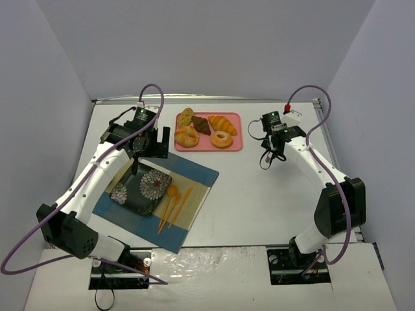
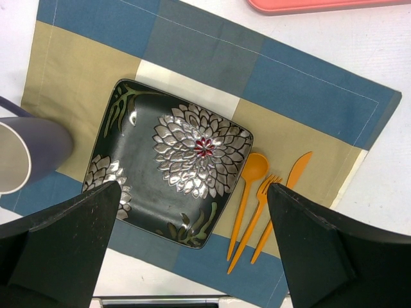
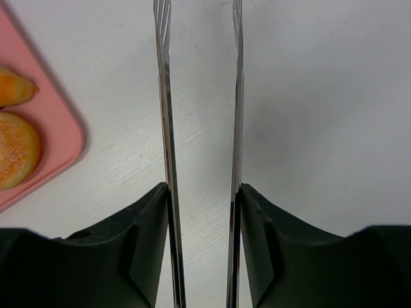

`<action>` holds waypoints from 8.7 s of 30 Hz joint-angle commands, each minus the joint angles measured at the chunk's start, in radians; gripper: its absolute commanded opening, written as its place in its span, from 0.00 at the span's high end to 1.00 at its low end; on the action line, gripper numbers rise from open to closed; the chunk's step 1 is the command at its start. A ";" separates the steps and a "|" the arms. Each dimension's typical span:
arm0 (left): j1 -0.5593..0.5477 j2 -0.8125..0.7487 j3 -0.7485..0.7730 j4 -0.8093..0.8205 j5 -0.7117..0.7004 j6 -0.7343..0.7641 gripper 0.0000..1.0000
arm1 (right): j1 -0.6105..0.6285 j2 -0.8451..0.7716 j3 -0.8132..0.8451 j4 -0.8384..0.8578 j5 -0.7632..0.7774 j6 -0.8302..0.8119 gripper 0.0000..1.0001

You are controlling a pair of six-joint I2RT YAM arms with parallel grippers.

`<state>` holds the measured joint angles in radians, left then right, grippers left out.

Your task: Place the bread

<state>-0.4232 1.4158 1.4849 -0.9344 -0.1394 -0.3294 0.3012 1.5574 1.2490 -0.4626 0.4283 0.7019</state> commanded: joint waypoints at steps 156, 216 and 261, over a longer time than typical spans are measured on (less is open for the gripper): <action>0.296 -0.105 0.004 -0.003 -0.307 -0.273 0.03 | 0.498 0.207 0.486 0.022 -0.680 -0.375 1.00; 0.340 -0.263 -0.115 -0.021 -0.249 -0.312 0.03 | 0.781 0.391 0.437 0.071 -0.609 -0.384 0.59; 0.339 -0.290 -0.127 0.032 -0.086 -0.301 0.03 | 0.793 0.362 0.535 -0.016 -0.573 -0.417 0.49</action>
<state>-0.0895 1.1488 1.3365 -0.9424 -0.2310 -0.6392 1.0882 1.9770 1.7260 -0.4721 -0.1715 0.3038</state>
